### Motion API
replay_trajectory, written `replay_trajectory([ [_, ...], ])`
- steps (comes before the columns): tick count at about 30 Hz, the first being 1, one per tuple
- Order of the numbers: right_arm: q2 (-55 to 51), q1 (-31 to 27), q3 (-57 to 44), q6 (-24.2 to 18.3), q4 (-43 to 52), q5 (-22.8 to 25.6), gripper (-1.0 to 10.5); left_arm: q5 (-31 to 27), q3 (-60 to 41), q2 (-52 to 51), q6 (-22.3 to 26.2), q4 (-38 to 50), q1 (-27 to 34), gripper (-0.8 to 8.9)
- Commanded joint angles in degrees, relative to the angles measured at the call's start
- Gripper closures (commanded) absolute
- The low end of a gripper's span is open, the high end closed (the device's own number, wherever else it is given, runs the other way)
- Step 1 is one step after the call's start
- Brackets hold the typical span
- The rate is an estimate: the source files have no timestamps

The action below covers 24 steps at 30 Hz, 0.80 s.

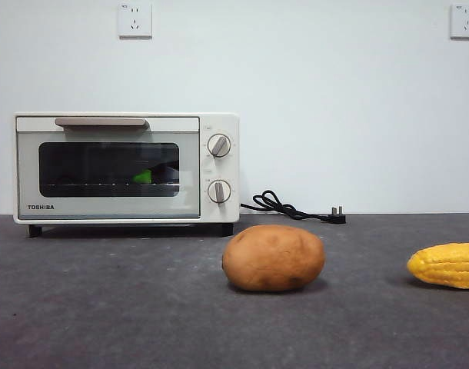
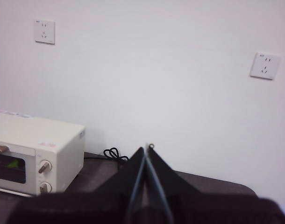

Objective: Take the eggplant from the table,put the eggplant in the oven

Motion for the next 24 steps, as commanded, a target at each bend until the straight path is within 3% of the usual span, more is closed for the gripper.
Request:
replay_trajectory([
  [1,-4.28,-0.11,-13.14,0.7,7.3,-0.15,9.5,0.0,-0.55,0.02,-0.37,0.57,-0.13,8.18],
  [8,-13.7,-0.09,-40.09,3.1,27.52,-0.2,9.5,0.0,-0.55,0.02,-0.37,0.57,-0.13,8.17],
  [13,-19.69,-0.09,-53.4,4.33,37.0,-0.13,9.5,0.0,-0.55,0.02,-0.37,0.55,-0.13,8.18],
  [24,-25.9,-0.09,-66.03,4.55,40.33,-0.09,9.5,0.0,-0.55,0.02,-0.37,0.59,-0.13,8.17],
])
